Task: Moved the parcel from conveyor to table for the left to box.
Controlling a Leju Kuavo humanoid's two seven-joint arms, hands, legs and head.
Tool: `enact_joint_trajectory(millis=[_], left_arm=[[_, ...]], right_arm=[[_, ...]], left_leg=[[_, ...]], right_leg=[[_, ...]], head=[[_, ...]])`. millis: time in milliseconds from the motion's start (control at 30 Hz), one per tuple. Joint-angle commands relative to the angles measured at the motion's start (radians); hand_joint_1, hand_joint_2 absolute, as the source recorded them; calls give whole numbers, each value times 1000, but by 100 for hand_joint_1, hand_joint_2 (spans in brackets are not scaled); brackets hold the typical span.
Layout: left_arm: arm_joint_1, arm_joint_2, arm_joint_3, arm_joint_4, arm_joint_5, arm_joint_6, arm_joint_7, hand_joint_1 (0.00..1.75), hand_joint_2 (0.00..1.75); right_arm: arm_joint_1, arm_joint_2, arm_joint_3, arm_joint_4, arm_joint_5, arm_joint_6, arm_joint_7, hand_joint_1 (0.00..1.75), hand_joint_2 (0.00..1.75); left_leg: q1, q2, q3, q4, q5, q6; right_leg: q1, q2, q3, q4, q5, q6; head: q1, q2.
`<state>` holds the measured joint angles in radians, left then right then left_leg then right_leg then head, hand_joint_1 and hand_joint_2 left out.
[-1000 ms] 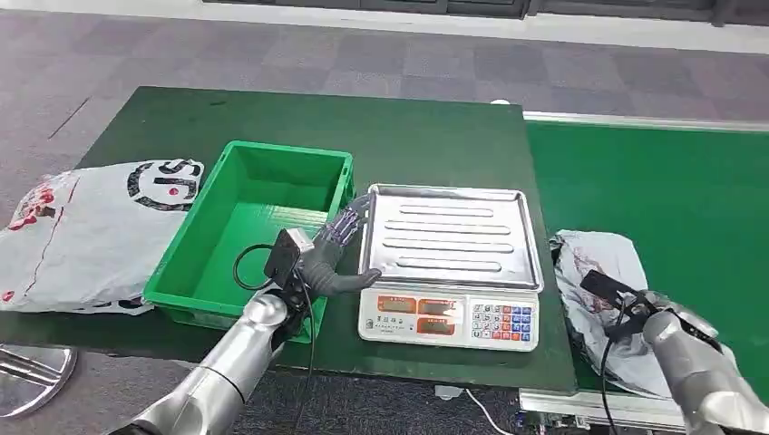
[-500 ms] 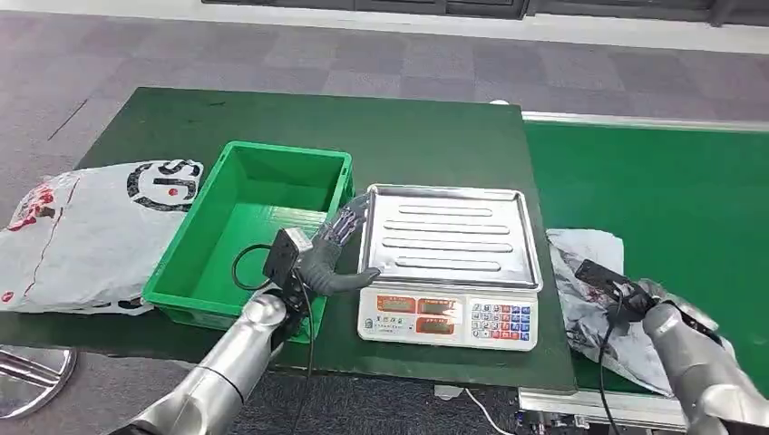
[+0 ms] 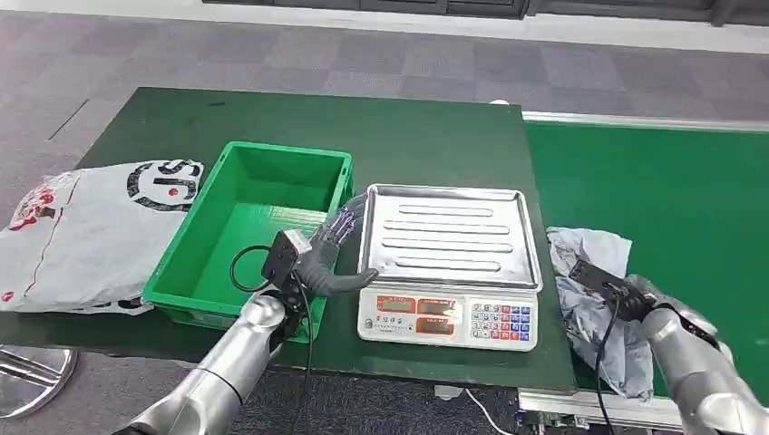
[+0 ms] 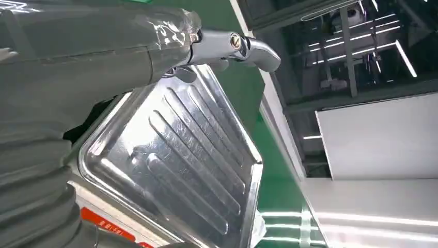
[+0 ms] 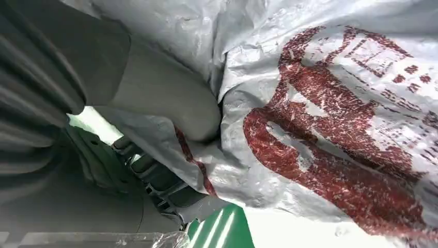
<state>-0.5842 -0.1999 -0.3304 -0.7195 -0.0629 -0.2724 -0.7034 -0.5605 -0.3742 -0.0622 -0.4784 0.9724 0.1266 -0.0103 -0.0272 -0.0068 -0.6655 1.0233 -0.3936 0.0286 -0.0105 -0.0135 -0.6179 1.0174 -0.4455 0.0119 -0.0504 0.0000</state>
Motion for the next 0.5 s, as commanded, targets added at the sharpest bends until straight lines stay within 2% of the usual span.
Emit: enact_joint_trajectory(millis=[33,133,200,267,333,367,400,500], left_arm=[[4,24,26,32,1,-1,5,0,175],[21,32,29,9,4,5,5,0,175],[57,46,36,-38,8,11,5,0,175],[70,50,37,-57,7,9,5,0,175],[64,45,34,-54,4,3,5,0,175],[53,39,30,-45,4,-1,5,0,175],[49,37,26,-42,4,-9,5,0,175],[14,14,16,0,3,-13,5,0,175]], right_arm=[[-16,18,42,0,-2,5,-3,175,175],[-19,34,8,-33,-51,-52,-71,175,175],[-18,66,-56,-117,-115,-204,-141,175,175],[2,88,-110,-241,-185,-288,-215,175,175],[88,105,-166,-451,-259,-339,-252,175,175],[153,117,-204,-574,-315,-361,-292,175,175],[182,130,-229,-637,-341,-402,-329,175,175],[296,165,-272,-832,-365,-501,-431,175,175]], left_leg=[[1,3,2,-1,-1,-3],[1,5,3,-1,-1,-4],[1,6,3,-1,-1,-4],[1,8,3,-2,-1,-4],[2,11,5,-3,-2,-6],[0,5,2,-1,-1,-2],[2,6,4,-3,-1,-6],[3,-2,4,-2,-1,-6]], right_leg=[[0,4,2,-1,1,-1],[1,5,2,-2,1,-1],[1,7,2,-2,1,-1],[0,8,1,-2,1,-1],[1,12,3,-3,2,-2],[0,5,0,0,1,-1],[1,7,3,-3,1,-2],[2,-2,5,-3,-1,-2]], head=[[0,0],[0,0],[0,0],[0,0],[0,0],[0,0],[0,0],[0,0]])
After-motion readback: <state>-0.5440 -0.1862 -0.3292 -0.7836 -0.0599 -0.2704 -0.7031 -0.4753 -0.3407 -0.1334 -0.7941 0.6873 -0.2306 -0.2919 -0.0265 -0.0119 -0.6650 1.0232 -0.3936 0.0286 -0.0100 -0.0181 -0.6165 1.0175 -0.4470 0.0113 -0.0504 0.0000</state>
